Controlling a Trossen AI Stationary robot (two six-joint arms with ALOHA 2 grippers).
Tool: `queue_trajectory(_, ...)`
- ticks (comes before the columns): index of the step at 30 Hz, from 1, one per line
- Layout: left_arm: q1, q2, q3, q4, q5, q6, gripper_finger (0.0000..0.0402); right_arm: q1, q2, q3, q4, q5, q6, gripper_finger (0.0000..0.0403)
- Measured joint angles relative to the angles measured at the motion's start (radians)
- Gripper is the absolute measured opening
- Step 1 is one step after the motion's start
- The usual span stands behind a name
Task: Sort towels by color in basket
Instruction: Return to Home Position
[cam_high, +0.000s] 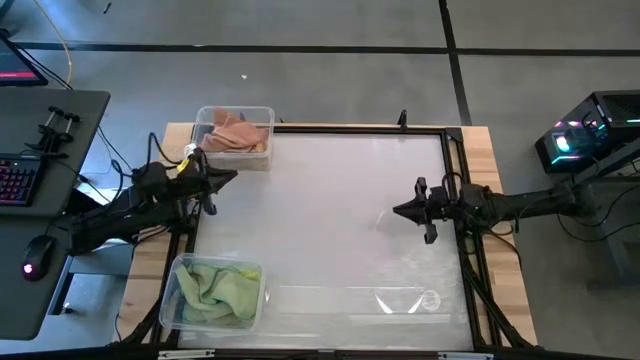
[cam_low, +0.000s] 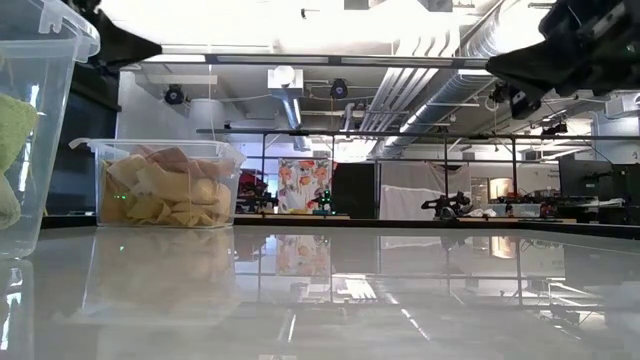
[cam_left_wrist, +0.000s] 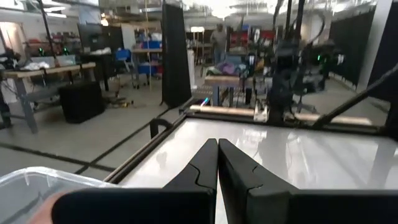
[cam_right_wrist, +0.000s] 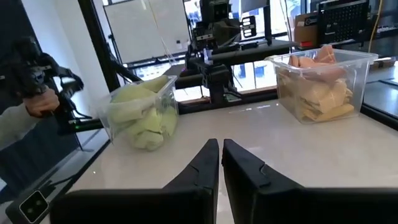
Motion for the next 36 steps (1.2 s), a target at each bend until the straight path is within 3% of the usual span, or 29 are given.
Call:
queue_trajectory(7, 0.000, -0.067, 0.000, -0.008, 0.011, -0.040, 0.0000, 0.001, -0.112, -0.084, 0.002, -0.003, 0.029, 0.0018)
queue_trajectory(15, 0.000, -0.059, -0.001, -0.014, 0.098, -0.088, 0.0000, 0.028, -0.116, -0.085, -0.022, -0.004, 0.029, 0.0018)
queue_trajectory(18, -0.003, -0.063, -0.058, 0.093, 0.114, -0.122, 0.0000, 0.038, -0.116, -0.085, -0.022, -0.003, 0.029, 0.0018)
queue_trajectory(24, -0.055, -0.057, -0.288, 0.449, 0.125, -0.198, 0.0000, 0.057, -0.116, -0.085, -0.022, -0.002, 0.032, 0.0018)
queue_trajectory(28, -0.106, -0.059, -0.293, 0.422, 0.105, -0.167, 0.0000, 0.062, -0.116, -0.085, -0.024, 0.004, 0.035, 0.0018)
queue_trajectory(36, -0.228, -0.059, -0.294, 0.363, -0.058, -0.088, 0.0000, 0.064, -0.116, -0.085, -0.025, 0.004, 0.036, 0.0018)
